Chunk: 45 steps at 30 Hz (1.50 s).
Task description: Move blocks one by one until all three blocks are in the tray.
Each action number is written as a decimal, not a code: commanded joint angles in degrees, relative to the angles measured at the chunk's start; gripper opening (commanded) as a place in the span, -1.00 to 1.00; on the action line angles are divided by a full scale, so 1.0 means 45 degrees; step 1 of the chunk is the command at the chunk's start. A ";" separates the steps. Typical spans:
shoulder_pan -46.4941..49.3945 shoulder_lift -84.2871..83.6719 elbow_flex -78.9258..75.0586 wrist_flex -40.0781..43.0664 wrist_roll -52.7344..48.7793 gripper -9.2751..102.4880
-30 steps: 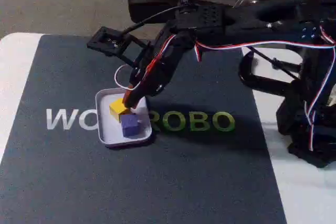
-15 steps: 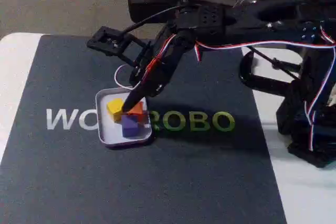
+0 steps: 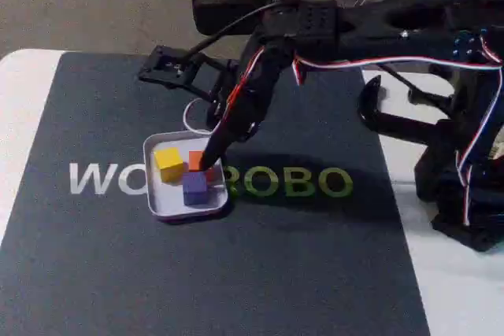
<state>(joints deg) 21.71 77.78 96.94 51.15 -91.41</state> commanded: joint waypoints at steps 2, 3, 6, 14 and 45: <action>0.0313 0.1758 0.0000 0.0801 -0.1035 -0.53; 0.0371 0.2070 0.0156 0.0879 -0.1133 -0.53; 0.0410 0.3301 0.0918 0.0879 -0.1328 -0.54; 0.0000 0.8984 0.6133 0.0801 -0.2363 -0.84; -0.6152 2.4863 1.8809 0.4883 -0.1309 -0.98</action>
<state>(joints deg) -5.27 189.58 181.49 72.95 -97.56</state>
